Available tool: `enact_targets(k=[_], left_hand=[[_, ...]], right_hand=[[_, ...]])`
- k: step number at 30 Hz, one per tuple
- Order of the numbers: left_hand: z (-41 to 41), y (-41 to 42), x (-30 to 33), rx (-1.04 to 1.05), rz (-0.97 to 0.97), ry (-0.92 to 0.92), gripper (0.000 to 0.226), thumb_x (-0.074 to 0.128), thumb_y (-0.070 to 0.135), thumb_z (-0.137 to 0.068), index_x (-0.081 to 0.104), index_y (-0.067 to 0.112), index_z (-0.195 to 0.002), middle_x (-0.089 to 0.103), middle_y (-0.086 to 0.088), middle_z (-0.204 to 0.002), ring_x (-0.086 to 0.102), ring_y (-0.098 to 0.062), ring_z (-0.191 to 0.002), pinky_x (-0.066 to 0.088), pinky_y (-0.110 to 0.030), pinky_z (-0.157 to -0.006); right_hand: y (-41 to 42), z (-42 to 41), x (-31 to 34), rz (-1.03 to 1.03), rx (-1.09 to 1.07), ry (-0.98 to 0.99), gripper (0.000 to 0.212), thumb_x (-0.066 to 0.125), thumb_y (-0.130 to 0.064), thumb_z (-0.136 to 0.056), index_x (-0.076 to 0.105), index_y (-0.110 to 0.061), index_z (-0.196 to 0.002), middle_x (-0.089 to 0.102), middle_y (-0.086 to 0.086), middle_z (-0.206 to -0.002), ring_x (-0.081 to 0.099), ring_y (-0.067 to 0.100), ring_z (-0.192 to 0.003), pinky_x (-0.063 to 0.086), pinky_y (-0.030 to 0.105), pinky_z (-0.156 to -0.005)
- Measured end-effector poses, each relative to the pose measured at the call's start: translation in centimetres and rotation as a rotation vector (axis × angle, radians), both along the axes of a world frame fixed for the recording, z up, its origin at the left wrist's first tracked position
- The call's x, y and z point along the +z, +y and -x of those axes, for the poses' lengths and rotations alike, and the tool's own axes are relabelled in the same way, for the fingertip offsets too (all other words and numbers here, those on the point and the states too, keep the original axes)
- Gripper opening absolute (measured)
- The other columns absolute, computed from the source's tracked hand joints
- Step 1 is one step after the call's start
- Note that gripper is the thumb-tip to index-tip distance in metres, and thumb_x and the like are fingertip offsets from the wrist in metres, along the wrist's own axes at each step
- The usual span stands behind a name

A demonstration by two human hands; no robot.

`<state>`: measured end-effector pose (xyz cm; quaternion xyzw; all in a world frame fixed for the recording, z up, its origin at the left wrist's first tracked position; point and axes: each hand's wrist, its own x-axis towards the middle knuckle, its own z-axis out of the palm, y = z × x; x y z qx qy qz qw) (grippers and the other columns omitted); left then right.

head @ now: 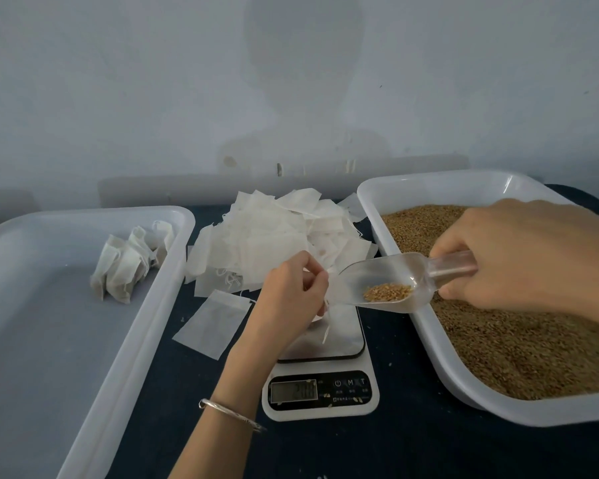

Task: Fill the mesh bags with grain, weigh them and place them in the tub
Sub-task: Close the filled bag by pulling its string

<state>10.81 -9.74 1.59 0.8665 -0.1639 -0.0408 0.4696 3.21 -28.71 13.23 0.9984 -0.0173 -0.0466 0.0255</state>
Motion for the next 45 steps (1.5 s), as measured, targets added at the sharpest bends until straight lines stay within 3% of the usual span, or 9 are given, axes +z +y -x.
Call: enact_targets(k=[4,13,25,32,35,37,42,44,45], left_hand=[[0.1,0.0,0.1,0.000,0.008,0.011,0.013,0.049,0.014,-0.098,0.053,0.011,-0.086,0.065,0.001,-0.056,0.046,0.001,-0.034,0.033,-0.008,-0.041],[0.1,0.1,0.0,0.002,0.019,0.018,0.012,0.049,0.013,-0.098,0.054,0.011,-0.086,0.064,0.002,-0.055,0.044,0.001,-0.033,0.032,-0.008,-0.040],[-0.3,0.2,-0.5,0.015,0.030,0.015,0.012,0.049,0.014,-0.098,0.056,0.009,-0.089,0.063,0.003,-0.053,0.043,0.001,-0.035,0.035,-0.009,-0.043],[-0.1,0.3,-1.0,0.002,0.105,0.074,0.012,0.052,0.025,-0.097,0.056,0.017,-0.089,0.063,0.003,-0.051,0.039,-0.006,-0.039,0.034,-0.018,-0.043],[0.0,1.1,-1.1,0.048,0.215,0.101,0.012,0.052,0.028,-0.097,0.057,0.019,-0.091,0.062,0.002,-0.052,0.041,-0.014,-0.047,0.037,-0.026,-0.049],[0.2,2.0,-1.1,0.091,0.263,0.082,0.011,0.051,0.025,-0.097,0.058,0.018,-0.092,0.061,0.001,-0.052,0.042,-0.013,-0.047,0.038,-0.027,-0.051],[0.8,4.8,-1.7,0.228,0.388,0.059,0.010,0.054,0.021,-0.096,0.059,0.015,-0.090,0.059,-0.001,-0.053,0.040,-0.011,-0.046,0.036,-0.019,-0.044],[1.3,5.8,-2.0,0.277,0.440,0.049,0.010,0.054,0.018,-0.096,0.060,0.012,-0.090,0.057,0.000,-0.052,0.039,-0.009,-0.044,0.035,-0.017,-0.042],[1.5,6.3,-2.1,0.301,0.460,0.040,0.011,0.054,0.016,-0.096,0.060,0.012,-0.089,0.056,0.000,-0.051,0.038,-0.008,-0.043,0.034,-0.017,-0.042]], right_hand=[[0.5,-0.1,0.6,0.049,0.004,0.002,0.003,0.064,-0.046,-0.078,0.066,-0.048,-0.077,0.064,-0.018,-0.068,0.058,0.004,-0.063,0.032,0.021,-0.046],[0.8,-0.2,0.8,0.088,0.023,-0.023,0.008,0.059,-0.045,-0.081,0.066,-0.043,-0.085,0.061,-0.016,-0.073,0.060,0.010,-0.071,0.035,0.021,-0.051],[0.4,-0.1,0.4,0.053,0.001,-0.019,0.004,0.064,-0.045,-0.079,0.065,-0.049,-0.080,0.062,-0.018,-0.069,0.058,0.004,-0.065,0.031,0.021,-0.046],[-3.2,2.1,-2.1,-0.349,-0.053,0.080,0.012,0.070,-0.046,-0.076,0.066,-0.051,-0.087,0.072,-0.019,-0.079,0.069,0.006,-0.077,0.055,0.025,-0.068],[-4.6,4.3,-3.7,-0.572,-0.150,0.017,0.019,0.072,-0.048,-0.067,0.067,-0.058,-0.083,0.068,-0.032,-0.077,0.063,-0.013,-0.077,0.047,0.021,-0.058],[-5.6,5.5,-4.8,-0.697,-0.253,-0.060,0.032,0.067,-0.062,-0.057,0.059,-0.070,-0.087,0.066,-0.037,-0.080,0.064,-0.011,-0.077,0.052,0.025,-0.057],[-9.7,6.7,-9.0,-0.648,-0.387,-0.228,0.061,0.053,-0.092,-0.049,0.058,-0.065,-0.103,0.065,-0.039,-0.092,0.064,-0.002,-0.085,0.055,0.033,-0.066],[-10.2,6.4,-10.0,-0.642,-0.441,-0.299,0.049,0.054,-0.087,-0.052,0.056,-0.068,-0.097,0.067,-0.034,-0.087,0.063,0.002,-0.086,0.057,0.037,-0.062],[-10.0,6.2,-10.3,-0.652,-0.457,-0.333,0.043,0.054,-0.083,-0.052,0.055,-0.071,-0.094,0.067,-0.030,-0.083,0.063,0.005,-0.086,0.056,0.039,-0.069]])
